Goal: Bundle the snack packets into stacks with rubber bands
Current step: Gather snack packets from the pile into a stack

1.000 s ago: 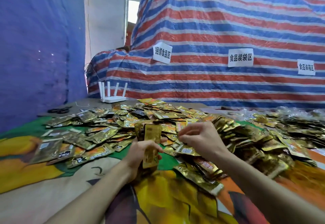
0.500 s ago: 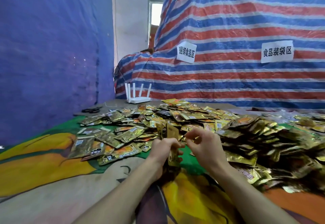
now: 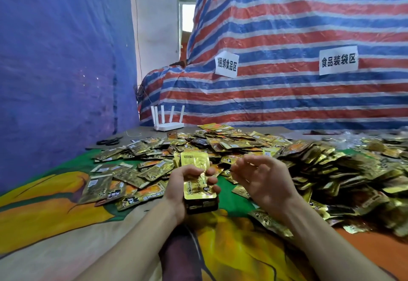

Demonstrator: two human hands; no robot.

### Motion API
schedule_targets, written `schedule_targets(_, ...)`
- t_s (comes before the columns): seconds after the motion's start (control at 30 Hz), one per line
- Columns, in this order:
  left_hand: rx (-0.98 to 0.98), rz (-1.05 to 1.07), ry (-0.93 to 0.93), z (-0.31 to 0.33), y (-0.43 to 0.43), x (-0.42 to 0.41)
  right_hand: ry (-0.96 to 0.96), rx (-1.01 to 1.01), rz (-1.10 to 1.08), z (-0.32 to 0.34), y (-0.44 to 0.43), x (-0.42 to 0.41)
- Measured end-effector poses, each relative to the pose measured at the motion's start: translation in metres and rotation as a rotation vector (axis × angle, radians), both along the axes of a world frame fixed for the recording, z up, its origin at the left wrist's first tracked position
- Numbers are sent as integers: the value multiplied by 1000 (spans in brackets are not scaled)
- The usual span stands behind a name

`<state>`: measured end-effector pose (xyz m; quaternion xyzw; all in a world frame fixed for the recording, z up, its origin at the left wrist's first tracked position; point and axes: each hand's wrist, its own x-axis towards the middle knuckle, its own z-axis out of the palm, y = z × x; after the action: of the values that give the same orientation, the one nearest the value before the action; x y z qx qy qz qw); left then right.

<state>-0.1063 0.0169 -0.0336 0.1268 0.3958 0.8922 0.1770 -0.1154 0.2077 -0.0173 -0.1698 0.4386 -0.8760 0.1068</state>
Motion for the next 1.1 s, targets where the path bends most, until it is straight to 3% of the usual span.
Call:
schedule_targets(0.1, -33, -69, 7, 0, 1, 1, -79, -327, 96, 1, 6, 0)
schedule_targets(0.17, -58, -102, 8, -2, 4, 1, -71, -372, 91, 0, 7, -2)
schedule_targets(0.33, -93, -43, 0, -6, 3, -6, 56, 3, -18, -4, -3, -6)
schedule_targets(0.53, 44, 407, -90, -3, -4, -17, 113, 320, -266, -18, -15, -1)
schedule_targets(0.73, 101, 560, -70, 0, 0, -17, 180, 417, -217, -32, -53, 6)
schedule_targets(0.9, -77, 716, 24, 1, 12, -12, 309, 449, -243, -37, -65, 11)
schedule_targets(1.0, -188, 646, 8, -2, 16, -9, 335, 420, -238, -38, -64, 11)
schedule_targets(1.1, -179, 552, 36, -3, 15, -8, 393, 443, -291, -38, -63, 13)
